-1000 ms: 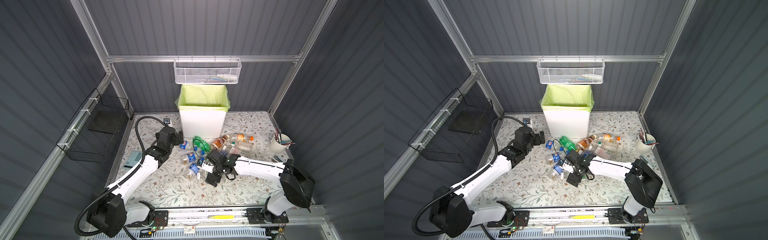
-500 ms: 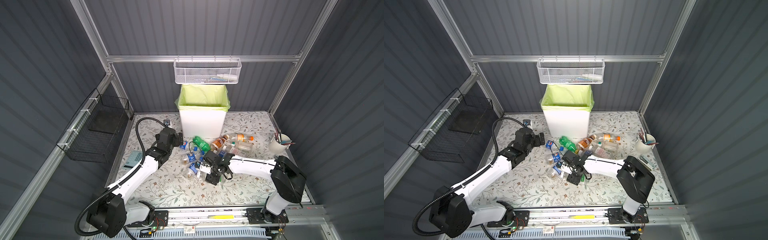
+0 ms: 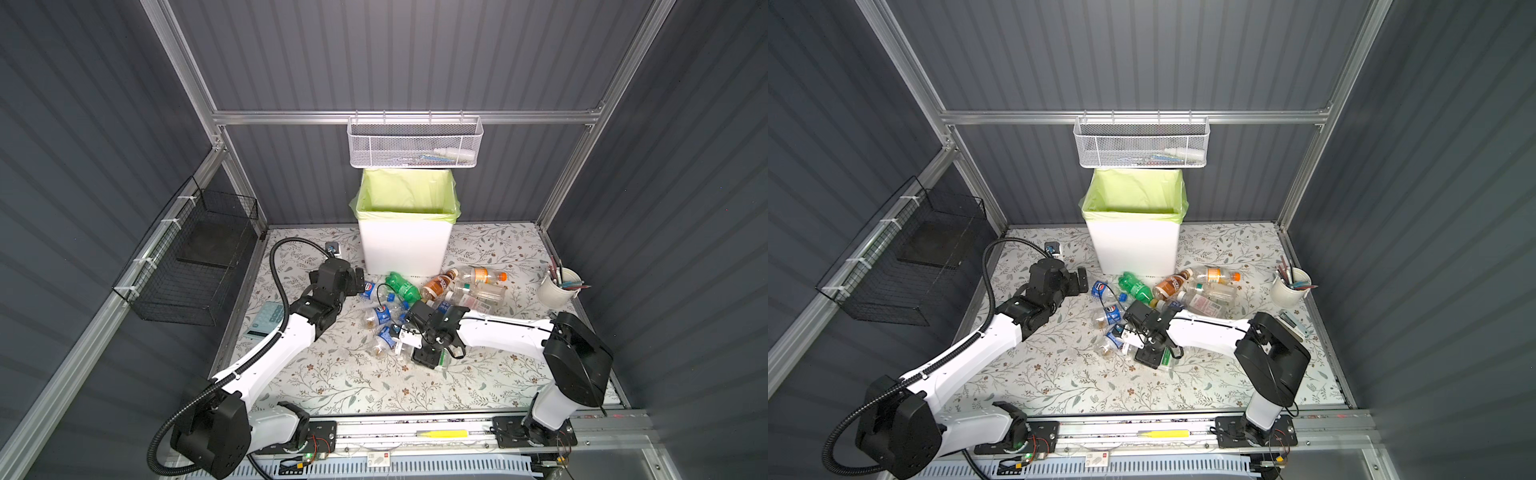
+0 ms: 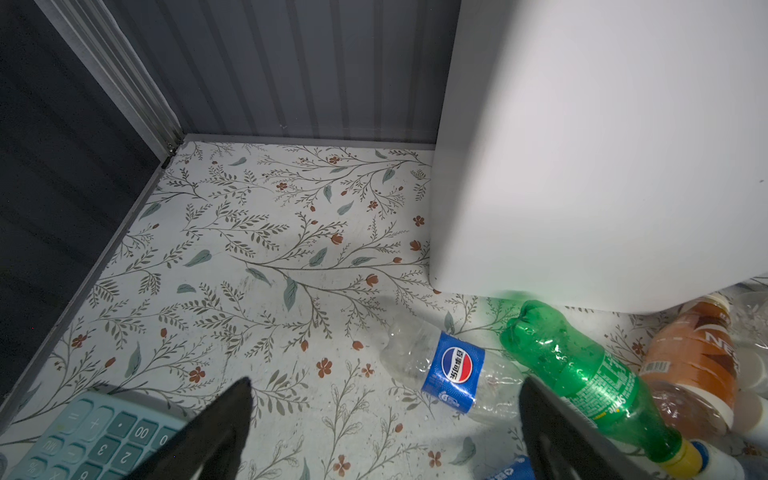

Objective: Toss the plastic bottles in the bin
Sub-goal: 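Reach the right gripper into the pile and grasp the lime-labelled bottle while left gripper withdraws, then lift the lime-labelled bottle with the right gripper over the bin and release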

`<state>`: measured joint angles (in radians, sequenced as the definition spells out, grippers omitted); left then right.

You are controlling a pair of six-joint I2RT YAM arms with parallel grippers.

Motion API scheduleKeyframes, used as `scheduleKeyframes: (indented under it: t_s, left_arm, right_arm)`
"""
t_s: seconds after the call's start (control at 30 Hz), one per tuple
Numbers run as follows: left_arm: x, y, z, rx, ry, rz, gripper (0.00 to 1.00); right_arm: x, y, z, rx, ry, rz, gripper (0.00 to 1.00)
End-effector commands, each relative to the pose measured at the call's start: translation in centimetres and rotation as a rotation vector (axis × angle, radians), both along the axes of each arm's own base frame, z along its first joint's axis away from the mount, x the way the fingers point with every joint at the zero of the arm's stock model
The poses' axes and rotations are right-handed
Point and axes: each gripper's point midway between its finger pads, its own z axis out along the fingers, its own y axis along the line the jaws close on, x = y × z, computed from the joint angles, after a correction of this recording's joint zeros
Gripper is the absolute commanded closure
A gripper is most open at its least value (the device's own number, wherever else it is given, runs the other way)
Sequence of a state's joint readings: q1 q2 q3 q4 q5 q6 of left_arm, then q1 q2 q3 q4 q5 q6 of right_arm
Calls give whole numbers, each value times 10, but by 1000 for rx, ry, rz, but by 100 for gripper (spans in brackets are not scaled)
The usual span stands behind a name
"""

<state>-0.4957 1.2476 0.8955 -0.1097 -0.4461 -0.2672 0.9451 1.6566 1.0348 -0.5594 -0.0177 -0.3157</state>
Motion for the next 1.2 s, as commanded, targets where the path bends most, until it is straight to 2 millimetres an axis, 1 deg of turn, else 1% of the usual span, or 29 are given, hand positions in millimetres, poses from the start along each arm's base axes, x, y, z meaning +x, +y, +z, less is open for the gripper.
scheduleKeyframes:
  t_s: [0.0,0.07,0.17,0.2,0.27,0.3,0.33,0.37,0.4,0.43,0.5,0.57,0.6,0.63,0.7,0.73,0.77,0.83,0.9,1.0,1.03,1.07,1.1,1.13,1.17]
  left_arm:
    - [-5,7,3,-8,-7,24,0]
    - [-6,7,1,-3,1,25,0]
    - [-7,8,-3,5,12,23,0]
    - [-8,8,-6,9,19,20,0]
    - [-10,8,-11,16,35,11,0]
    - [-10,6,-13,17,42,1,0]
    - [-11,5,-17,20,53,-9,0]
    - [-11,3,-19,22,61,-20,0]
    - [-11,1,-22,23,73,-32,0]
    - [-12,-1,-25,26,85,-44,0]
    - [-13,-9,-29,22,107,-91,0]
    - [-14,-17,-31,9,121,-133,0]
    - [-15,-22,-33,2,129,-153,0]
    - [-15,-24,-33,-3,131,-164,0]
    - [-18,-32,-37,-2,142,-191,0]
    - [-19,-36,-39,8,147,-204,0]
    - [-22,-40,-42,25,153,-215,0]
    - [-27,-49,-45,65,159,-239,0]
    - [-32,-59,-49,125,164,-261,0]
    - [-38,-71,-55,169,187,-294,0]
    - [-40,-72,-58,175,196,-300,0]
    - [-41,-73,-60,179,202,-306,0]
    - [-42,-73,-60,185,204,-311,0]
    - [-44,-74,-61,191,208,-316,0]
    - [-46,-74,-60,197,209,-320,0]
  right_arm:
    - [11,8,41,72,-84,-4,48]
    - [23,14,72,144,-151,-20,48]
    - [46,19,137,267,-300,-49,48]
    - [56,18,164,306,-374,-64,48]
    - [73,13,226,391,-538,-88,47]
    - [81,8,262,441,-629,-109,48]
    - [87,2,303,501,-721,-126,49]
    - [89,-5,333,543,-786,-143,49]
    - [92,-12,378,623,-881,-167,49]
    - [91,-20,413,683,-955,-176,49]
    - [86,-35,472,795,-1074,-201,49]
    - [85,-49,517,895,-1154,-222,49]
    - [86,-55,534,938,-1184,-235,49]
    - [89,-60,546,970,-1198,-244,48]
    - [113,-69,556,1003,-1187,-306,48]
    - [124,-69,555,1018,-1155,-323,47]
    - [144,-67,547,1022,-1101,-351,47]
    - [181,-60,524,1011,-998,-406,46]
    - [223,-46,486,982,-862,-459,45]
    - [265,-29,443,939,-696,-505,40]
    - [273,-26,434,917,-668,-513,37]
    - [280,-26,433,905,-666,-528,35]
    - [282,-27,439,906,-676,-536,30]
    - [281,-30,447,914,-694,-548,22]
    - [279,-35,458,928,-722,-561,9]
